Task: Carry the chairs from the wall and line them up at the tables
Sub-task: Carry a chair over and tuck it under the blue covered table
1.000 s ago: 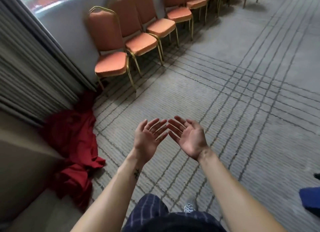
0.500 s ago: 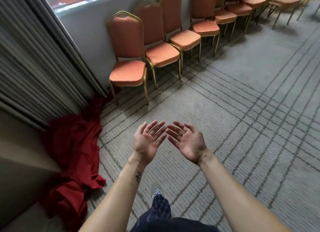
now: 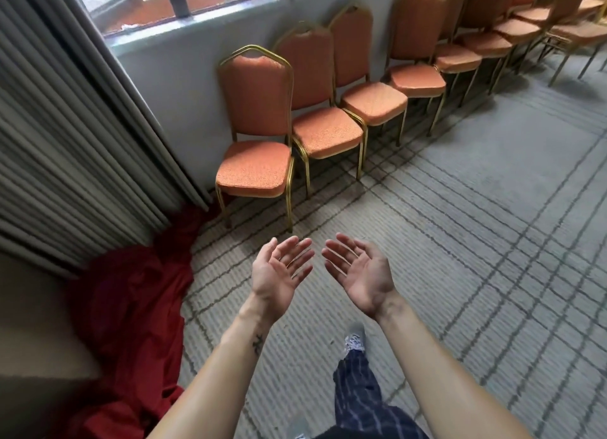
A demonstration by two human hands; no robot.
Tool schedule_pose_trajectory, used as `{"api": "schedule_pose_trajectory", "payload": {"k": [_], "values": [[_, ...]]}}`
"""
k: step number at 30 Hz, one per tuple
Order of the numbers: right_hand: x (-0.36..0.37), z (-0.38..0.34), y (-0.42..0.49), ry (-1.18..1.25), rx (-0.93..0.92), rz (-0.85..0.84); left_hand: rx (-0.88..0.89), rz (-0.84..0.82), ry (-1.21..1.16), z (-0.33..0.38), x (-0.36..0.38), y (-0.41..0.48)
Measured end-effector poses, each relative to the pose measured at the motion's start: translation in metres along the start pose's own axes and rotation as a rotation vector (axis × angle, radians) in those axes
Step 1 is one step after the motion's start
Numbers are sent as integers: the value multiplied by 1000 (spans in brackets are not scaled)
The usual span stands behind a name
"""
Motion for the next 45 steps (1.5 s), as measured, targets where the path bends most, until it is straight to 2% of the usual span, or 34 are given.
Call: {"api": "schedule_pose_trajectory", "payload": {"k": [5, 14, 22, 33, 38, 45], "values": [[17, -56, 104, 9, 19, -36, 22, 52, -17, 32, 40, 90], [100, -162, 241, -98, 69, -134, 91, 116, -90, 118, 114, 216], [153, -212, 354, -134, 87, -140, 109, 147, -97, 181, 142, 322], [255, -299, 523, -199, 6, -103, 116, 69, -118, 307, 185, 523], [283, -328, 574, -167, -2, -82, 98, 45, -101, 351, 205, 574], [321, -369, 672, -241, 27, -88, 117, 122, -129, 398, 218, 667]]}}
Point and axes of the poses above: each hand's wrist, its own y-axis towards the middle knuckle, its own x-axis out of the palm, z = x × y, the point moved 7 cm from there along y, towards the middle knuckle, and after that the axes turned 2 degrees about z, right-handed, at the moved point
